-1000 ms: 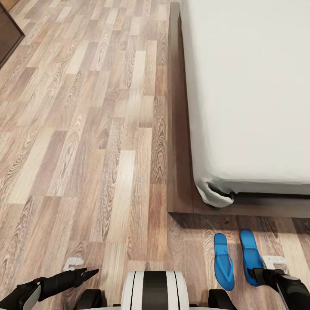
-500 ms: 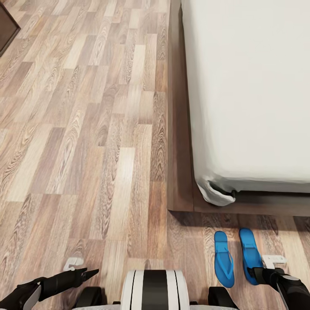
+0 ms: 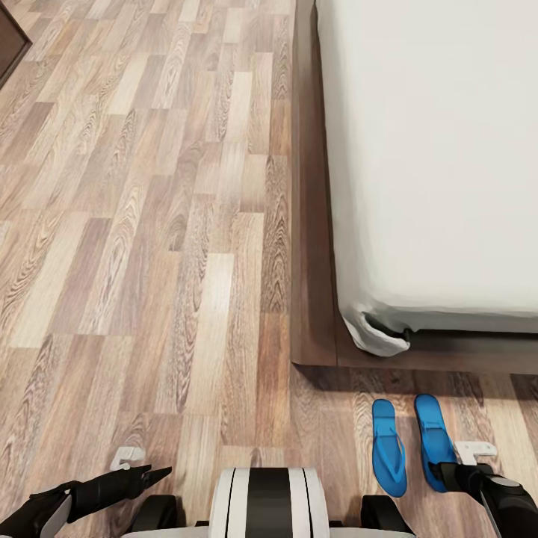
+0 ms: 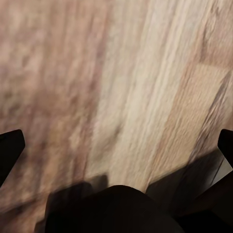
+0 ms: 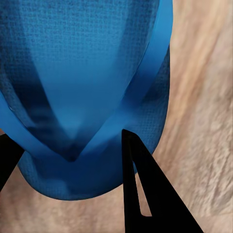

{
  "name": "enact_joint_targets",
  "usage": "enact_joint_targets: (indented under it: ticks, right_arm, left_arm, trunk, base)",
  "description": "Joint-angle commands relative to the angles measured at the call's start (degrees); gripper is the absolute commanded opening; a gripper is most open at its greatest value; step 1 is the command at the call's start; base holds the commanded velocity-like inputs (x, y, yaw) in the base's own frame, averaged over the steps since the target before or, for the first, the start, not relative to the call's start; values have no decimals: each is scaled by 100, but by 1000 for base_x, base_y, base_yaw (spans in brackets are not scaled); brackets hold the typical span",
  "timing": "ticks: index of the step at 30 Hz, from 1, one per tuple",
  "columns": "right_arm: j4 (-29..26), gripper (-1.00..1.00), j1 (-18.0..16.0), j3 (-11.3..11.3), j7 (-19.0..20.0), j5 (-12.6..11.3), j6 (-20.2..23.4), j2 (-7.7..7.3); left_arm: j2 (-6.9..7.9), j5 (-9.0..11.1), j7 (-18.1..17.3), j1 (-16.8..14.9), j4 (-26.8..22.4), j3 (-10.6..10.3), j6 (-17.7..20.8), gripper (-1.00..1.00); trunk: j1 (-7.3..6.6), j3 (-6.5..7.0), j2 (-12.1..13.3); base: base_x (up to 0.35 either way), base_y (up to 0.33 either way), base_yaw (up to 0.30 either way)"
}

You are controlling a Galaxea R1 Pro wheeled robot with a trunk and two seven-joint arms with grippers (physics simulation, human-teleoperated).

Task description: In the bedroom, move the book from the bed onto either nightstand, and place the two sandals side by side next to the bed.

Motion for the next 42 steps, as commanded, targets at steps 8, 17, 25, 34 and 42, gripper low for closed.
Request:
enact_joint_targets:
  ticks: [8, 17, 25, 34, 42]
  right_arm:
    - [9, -100, -1, -16, 54, 60, -842, 17]
    - [33, -100, -1, -20, 52, 60, -953, 20]
    - [42, -100, -1, -20, 48, 60, -945, 20]
    - [42, -100, -1, -20, 46, 60, -945, 20]
    - [42, -100, -2, -20, 46, 60, -945, 20]
  left_arm:
    - [-1, 11, -27, -1, 0, 25, 59, 100]
    - [-1, 11, -27, -1, 0, 25, 59, 100]
    - [-1, 11, -27, -1, 0, 25, 59, 100]
    - [-1, 11, -27, -1, 0, 25, 59, 100]
    - [-1, 11, -27, -1, 0, 25, 59, 100]
  trunk:
    - [-1, -3, -1]
    - [2, -25, -2]
    - [22, -202, -13]
    - [40, -357, -23]
    - [43, -379, -24]
  base:
    - [0, 0, 0]
    - [0, 0, 0]
    - [0, 0, 0]
    - [0, 0, 0]
    - [0, 0, 0]
